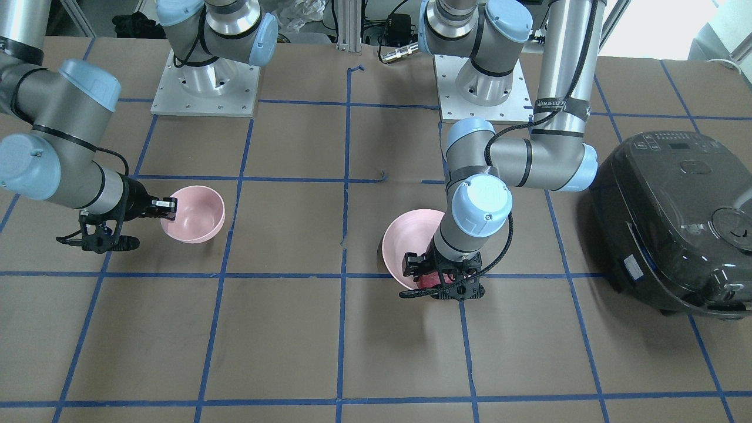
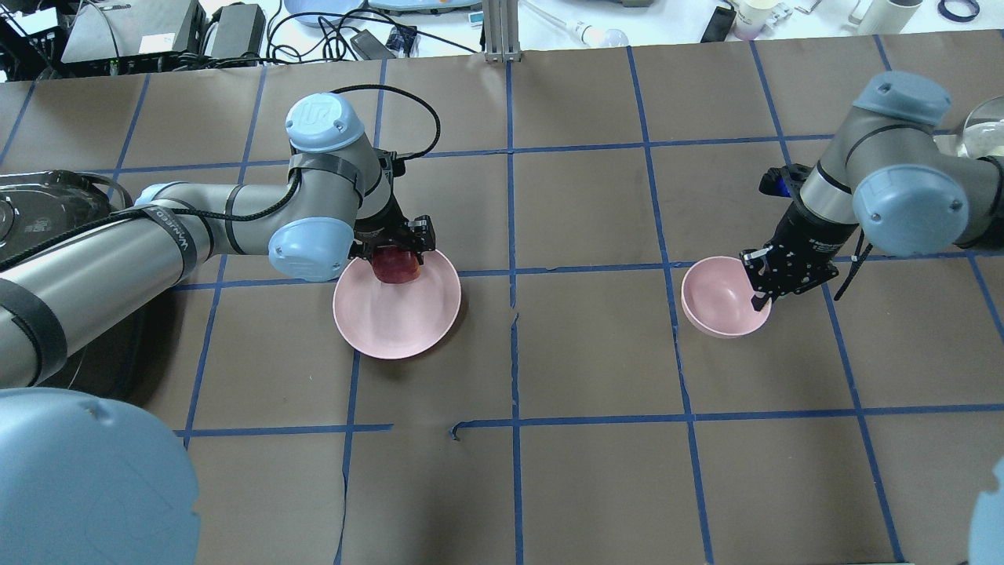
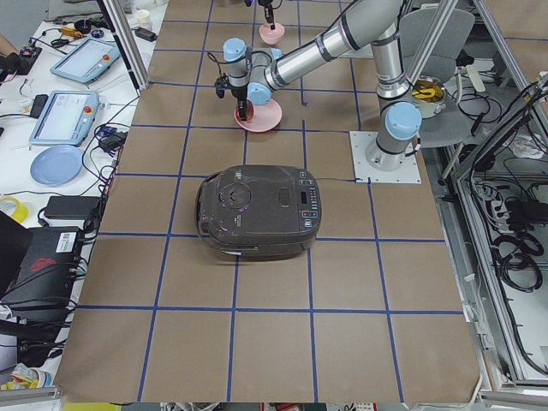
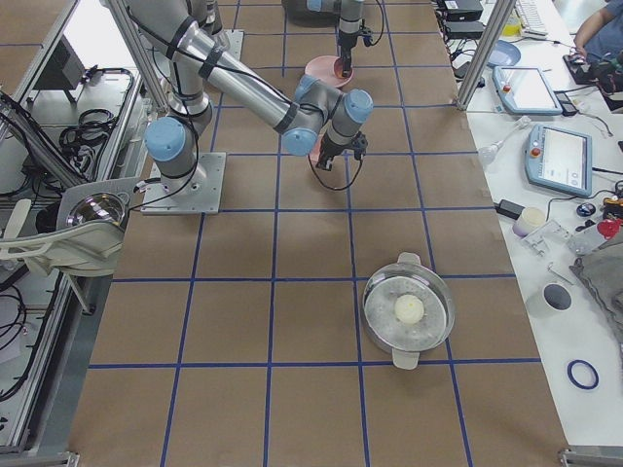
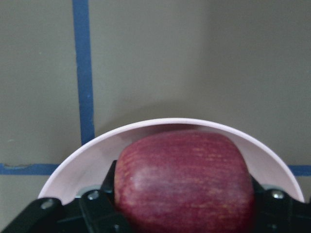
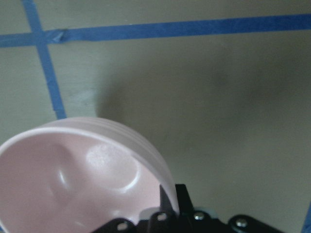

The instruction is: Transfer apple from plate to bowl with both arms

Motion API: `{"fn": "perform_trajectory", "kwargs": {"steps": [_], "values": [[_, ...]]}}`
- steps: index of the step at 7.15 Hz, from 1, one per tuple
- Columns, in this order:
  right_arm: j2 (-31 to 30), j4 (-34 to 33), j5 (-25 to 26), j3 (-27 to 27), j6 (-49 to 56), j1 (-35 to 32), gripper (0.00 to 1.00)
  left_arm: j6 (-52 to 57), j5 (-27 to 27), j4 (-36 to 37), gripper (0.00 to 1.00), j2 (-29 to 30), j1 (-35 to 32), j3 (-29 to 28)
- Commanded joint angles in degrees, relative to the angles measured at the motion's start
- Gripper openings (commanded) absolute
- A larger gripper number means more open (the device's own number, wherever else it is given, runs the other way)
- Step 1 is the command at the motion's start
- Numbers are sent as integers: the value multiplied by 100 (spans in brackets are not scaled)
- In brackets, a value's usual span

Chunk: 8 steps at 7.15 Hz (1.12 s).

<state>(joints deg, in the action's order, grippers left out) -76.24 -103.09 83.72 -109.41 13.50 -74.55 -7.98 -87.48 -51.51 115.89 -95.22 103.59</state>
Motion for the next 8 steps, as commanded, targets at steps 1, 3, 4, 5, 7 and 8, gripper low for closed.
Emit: {"fn": "perform_trajectory", "kwargs": {"steps": [1, 3, 4, 5, 7, 8], "values": [[153, 2, -497, 87, -400, -618, 0, -1, -76, -51, 23, -180, 4, -31], [285, -542, -506, 61, -1426, -1314, 0, 51, -322, -104, 12, -374, 21, -67], [442, -632, -515, 52, -1455, -1377, 0, 60, -505, -113, 10, -435, 21, -75], [479, -860, -559, -79, -1517, -1387, 0, -1, -498, -122, 1, -497, 4, -67], [479, -1178, -691, -256, -1736, -1387, 44, -149, -472, -131, 1, -568, -75, -67], [418, -1161, -691, -212, -1859, -1378, 99, -351, -611, -305, 0, -672, -145, -58]]}}
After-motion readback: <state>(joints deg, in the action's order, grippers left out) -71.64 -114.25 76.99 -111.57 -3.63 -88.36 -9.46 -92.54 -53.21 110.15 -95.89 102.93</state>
